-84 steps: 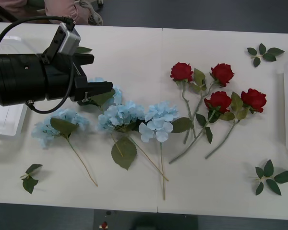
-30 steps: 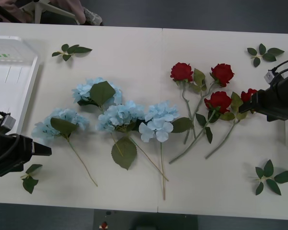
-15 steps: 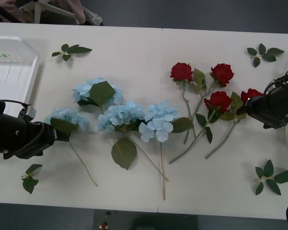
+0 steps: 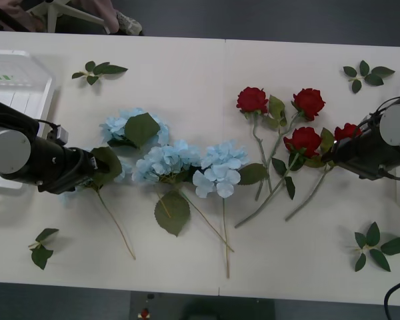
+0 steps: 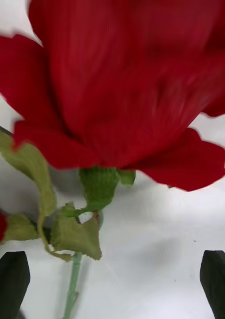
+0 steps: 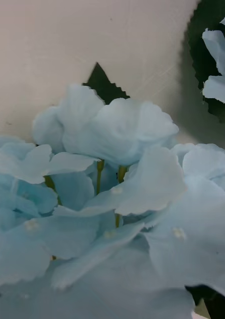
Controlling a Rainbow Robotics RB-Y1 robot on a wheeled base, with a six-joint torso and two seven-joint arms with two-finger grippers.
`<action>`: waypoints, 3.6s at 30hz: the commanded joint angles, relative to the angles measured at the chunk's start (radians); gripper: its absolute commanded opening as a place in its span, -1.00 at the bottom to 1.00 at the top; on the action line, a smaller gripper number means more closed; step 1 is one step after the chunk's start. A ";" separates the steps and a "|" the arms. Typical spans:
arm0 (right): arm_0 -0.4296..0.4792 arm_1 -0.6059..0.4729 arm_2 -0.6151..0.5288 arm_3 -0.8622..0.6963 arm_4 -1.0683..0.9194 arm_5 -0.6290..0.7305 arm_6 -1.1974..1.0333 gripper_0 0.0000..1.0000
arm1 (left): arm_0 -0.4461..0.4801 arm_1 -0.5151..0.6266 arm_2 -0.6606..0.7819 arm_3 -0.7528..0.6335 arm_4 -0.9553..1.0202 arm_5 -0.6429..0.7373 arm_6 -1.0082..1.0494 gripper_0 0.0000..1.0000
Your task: Put the red flowers into the right box and the blue flowers into the left box
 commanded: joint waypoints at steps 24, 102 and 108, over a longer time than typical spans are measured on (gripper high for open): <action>-0.011 0.028 0.071 0.036 0.069 -0.064 -0.089 1.00 | -0.010 -0.057 -0.053 0.022 -0.152 -0.010 -0.029 0.72; -0.259 -0.397 -0.271 0.607 0.007 -0.236 0.615 -1.00 | -0.365 0.391 -0.027 0.361 -0.407 -0.050 -0.777 0.54; -0.244 -0.362 -0.256 0.696 0.027 -0.353 0.616 -1.00 | -0.363 0.391 -0.027 0.360 -0.401 -0.052 -0.781 0.80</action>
